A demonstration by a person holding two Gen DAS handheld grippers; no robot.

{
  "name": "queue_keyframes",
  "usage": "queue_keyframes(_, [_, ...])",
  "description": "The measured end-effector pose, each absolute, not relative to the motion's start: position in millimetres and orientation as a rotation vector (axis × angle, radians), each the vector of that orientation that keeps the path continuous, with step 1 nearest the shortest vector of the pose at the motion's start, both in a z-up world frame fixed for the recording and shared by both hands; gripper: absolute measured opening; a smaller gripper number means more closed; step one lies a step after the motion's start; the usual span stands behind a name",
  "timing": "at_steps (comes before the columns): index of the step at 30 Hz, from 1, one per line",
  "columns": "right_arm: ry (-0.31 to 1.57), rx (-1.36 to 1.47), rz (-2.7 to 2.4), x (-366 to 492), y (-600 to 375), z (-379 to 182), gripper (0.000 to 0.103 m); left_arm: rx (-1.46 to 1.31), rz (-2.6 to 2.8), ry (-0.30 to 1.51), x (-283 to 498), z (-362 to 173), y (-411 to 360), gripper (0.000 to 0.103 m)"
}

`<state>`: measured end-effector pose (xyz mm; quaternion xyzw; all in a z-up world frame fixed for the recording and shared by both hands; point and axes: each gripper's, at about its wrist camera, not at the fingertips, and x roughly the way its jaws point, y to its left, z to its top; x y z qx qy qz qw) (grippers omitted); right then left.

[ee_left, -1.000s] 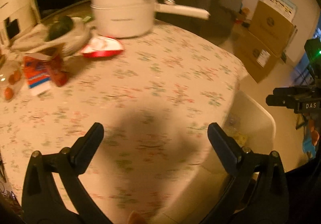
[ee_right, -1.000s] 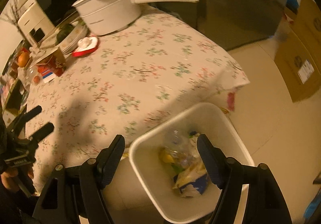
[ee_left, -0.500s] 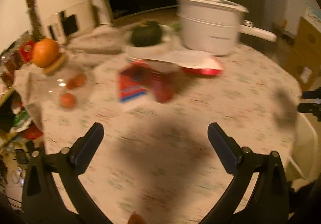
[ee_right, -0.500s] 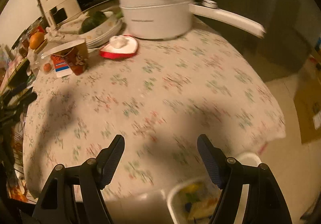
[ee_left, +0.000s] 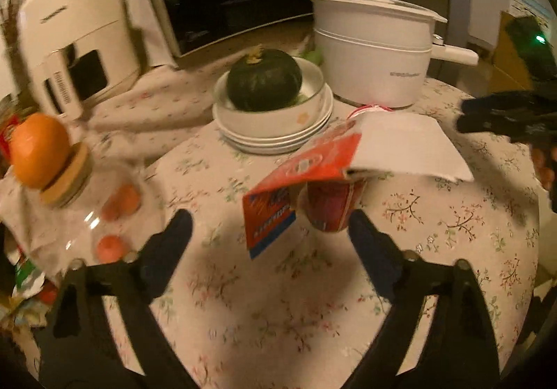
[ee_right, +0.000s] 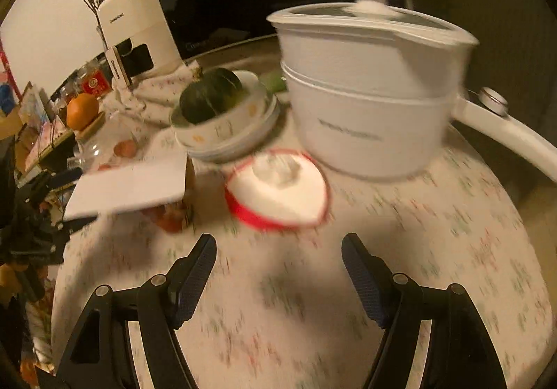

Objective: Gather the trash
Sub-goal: 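Grasp the red-white paper cup with the left gripper while the right grasps the tissue ball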

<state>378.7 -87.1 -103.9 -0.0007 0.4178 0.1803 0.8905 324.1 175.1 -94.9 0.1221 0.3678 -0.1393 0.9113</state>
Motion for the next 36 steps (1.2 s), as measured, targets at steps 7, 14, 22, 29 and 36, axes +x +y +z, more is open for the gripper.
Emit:
queue_keyframes(7, [0.842, -0.08, 0.384, 422.2, -48.0, -124.8, 0.061, 0.232, -0.433, 0.767, 341.3, -105.3, 173.5, 0.043])
queue_keyframes(14, [0.88, -0.118, 0.326, 450.4, -27.6, -150.5, 0.047, 0.122, -0.452, 0.754, 341.8, -112.0, 185.2, 0.009])
queue_keyframes(22, [0.892, -0.089, 0.317, 459.1, -18.9, -165.5, 0.032, 0.04, -0.408, 0.754, 341.9, -111.2, 194.3, 0.004])
queue_keyframes(29, [0.928, -0.092, 0.345, 429.3, -29.9, -165.1, 0.029, -0.031, -0.333, 0.752, 329.0, -101.6, 200.7, 0.003])
queue_keyframes(36, [0.974, -0.095, 0.365, 371.1, -56.6, -159.5, 0.028, -0.067, -0.272, 0.77, 304.8, -89.1, 202.6, 0.003])
